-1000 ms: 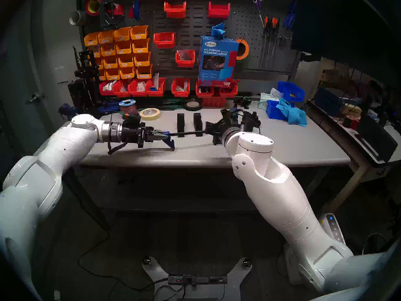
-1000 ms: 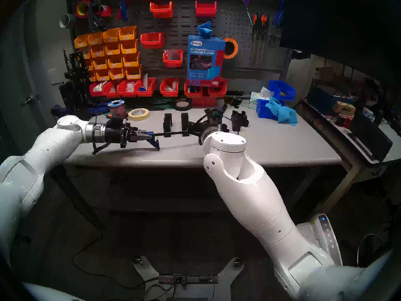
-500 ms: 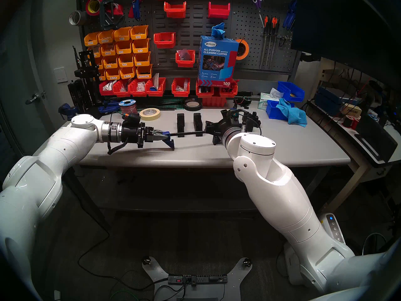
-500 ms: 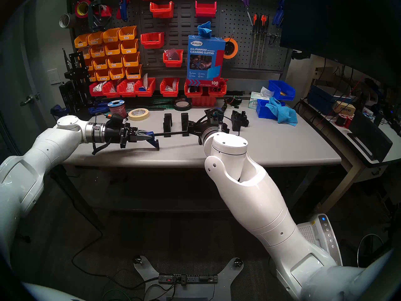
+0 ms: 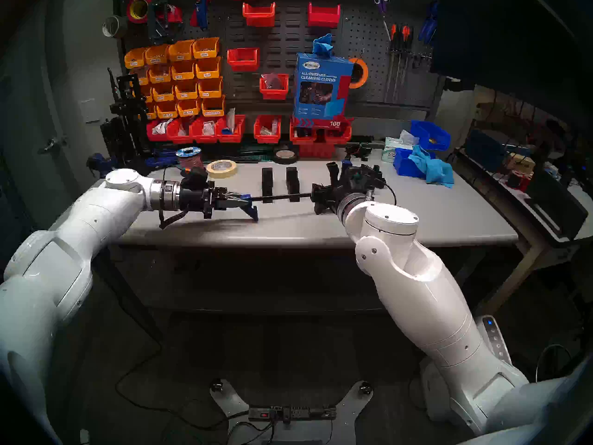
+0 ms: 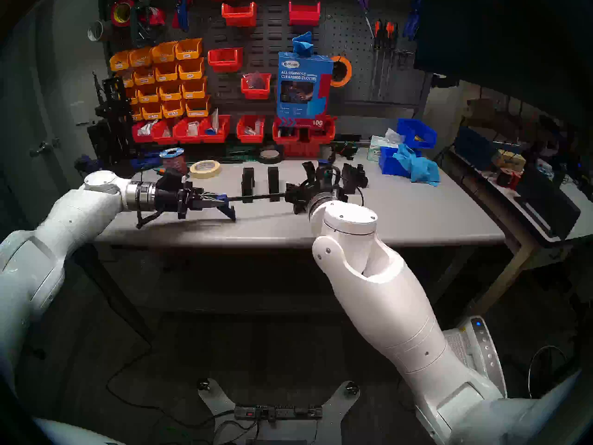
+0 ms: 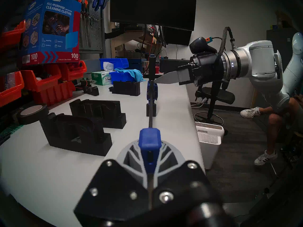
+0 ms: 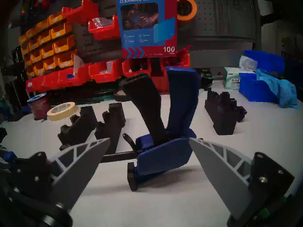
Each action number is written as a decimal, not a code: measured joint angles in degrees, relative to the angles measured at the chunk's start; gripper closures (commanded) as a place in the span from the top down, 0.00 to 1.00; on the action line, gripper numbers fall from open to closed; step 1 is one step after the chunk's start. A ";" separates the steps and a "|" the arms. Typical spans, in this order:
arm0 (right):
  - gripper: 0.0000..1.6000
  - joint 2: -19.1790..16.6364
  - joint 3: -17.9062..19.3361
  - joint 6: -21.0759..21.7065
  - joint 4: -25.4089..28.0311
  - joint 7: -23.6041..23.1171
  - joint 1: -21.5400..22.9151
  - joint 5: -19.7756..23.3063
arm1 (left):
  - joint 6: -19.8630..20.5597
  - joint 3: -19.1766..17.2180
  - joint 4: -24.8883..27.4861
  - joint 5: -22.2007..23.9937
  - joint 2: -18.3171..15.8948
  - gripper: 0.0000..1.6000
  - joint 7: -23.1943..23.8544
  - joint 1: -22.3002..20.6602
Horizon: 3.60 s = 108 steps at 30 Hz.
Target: Clamp the two 3D printed pieces together with the clamp
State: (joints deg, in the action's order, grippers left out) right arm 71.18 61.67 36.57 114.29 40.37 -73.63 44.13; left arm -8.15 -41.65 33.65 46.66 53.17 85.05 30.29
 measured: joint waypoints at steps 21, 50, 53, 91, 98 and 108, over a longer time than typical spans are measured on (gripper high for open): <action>1.00 -1.66 0.84 -0.64 0.17 -2.13 -0.61 0.74 | 0.00 0.00 0.00 0.00 0.00 0.00 0.00 0.00; 1.00 -1.27 -1.04 -1.63 -10.01 -8.67 5.91 -0.16 | 0.03 -0.02 -0.01 0.01 -0.14 0.00 -0.07 0.02; 1.00 -1.23 -1.02 -1.64 -9.83 -8.81 6.12 -0.23 | 0.02 -0.02 -0.01 0.00 -0.14 0.00 -0.06 0.02; 1.00 -3.14 -3.00 -2.74 -14.77 -15.42 11.03 -2.21 | 0.04 -0.03 0.00 0.01 -0.17 0.00 -0.04 0.03; 1.00 -3.63 -2.32 -2.65 -13.49 -15.46 11.17 -2.41 | 0.03 -0.03 0.00 -0.02 -0.18 0.00 -0.04 0.04; 1.00 -4.64 -1.61 -1.51 -12.11 -15.73 11.99 -2.65 | 0.02 -0.03 0.02 -0.02 -0.18 0.00 -0.03 0.04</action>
State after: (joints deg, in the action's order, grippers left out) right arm 66.54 60.06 35.06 102.17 24.64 -61.64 41.49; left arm -8.12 -41.68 33.67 46.64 52.99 85.02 30.33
